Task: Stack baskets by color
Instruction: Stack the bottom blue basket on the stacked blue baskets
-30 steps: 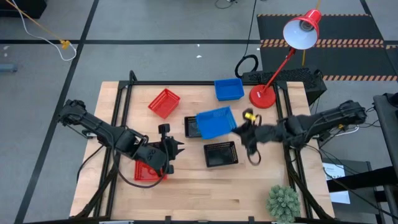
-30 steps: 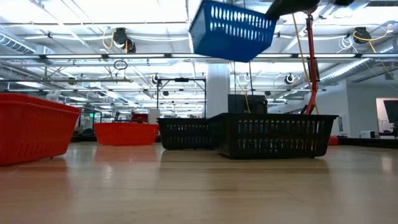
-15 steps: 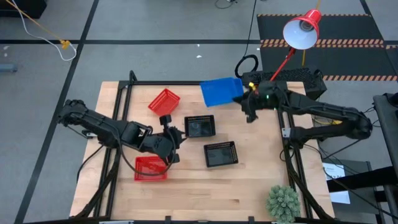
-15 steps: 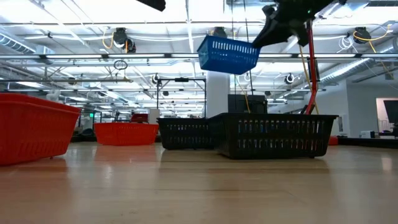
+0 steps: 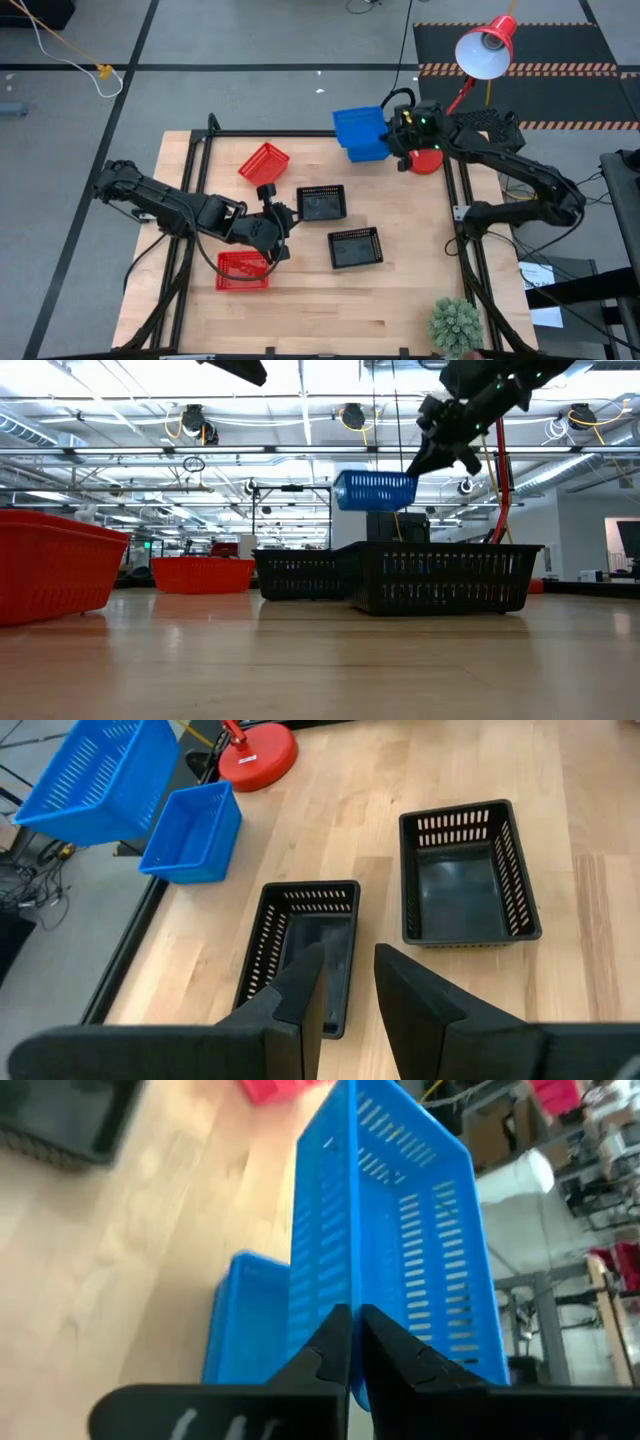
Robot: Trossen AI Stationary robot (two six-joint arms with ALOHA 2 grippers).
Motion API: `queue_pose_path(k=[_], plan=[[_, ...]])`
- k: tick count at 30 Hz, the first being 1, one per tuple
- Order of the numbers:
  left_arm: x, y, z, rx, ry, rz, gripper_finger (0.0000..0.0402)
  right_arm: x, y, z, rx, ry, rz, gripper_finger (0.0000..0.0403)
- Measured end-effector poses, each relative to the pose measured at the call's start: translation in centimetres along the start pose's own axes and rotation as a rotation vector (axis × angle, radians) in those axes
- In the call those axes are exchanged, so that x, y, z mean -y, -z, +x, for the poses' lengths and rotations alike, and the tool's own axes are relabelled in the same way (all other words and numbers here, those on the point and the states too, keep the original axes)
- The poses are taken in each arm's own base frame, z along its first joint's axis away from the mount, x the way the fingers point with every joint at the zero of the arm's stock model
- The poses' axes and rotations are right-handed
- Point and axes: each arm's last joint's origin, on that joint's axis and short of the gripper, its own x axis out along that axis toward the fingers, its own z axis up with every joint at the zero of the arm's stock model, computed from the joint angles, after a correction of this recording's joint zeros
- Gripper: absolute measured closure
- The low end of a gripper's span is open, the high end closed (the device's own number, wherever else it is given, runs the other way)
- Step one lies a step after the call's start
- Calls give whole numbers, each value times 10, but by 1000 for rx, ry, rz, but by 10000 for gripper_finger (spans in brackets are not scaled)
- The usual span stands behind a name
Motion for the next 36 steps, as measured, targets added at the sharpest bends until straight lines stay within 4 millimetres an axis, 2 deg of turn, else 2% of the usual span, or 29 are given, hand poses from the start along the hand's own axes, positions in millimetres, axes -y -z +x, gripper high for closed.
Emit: queue_pose_path(k=[7, 21, 28, 36], plan=[[0, 0, 0, 0, 0, 0, 309, 7, 22, 11, -16, -38, 44, 396], [0, 0, 0, 1, 1, 0, 309, 9, 37, 8, -33, -70, 92, 396], [0, 0, 0, 3, 1, -1, 309, -9, 52, 17, -51, -88, 26, 396], [0, -1, 0, 10, 3, -5, 309, -19, 64, 25, -65, -77, 24, 396]])
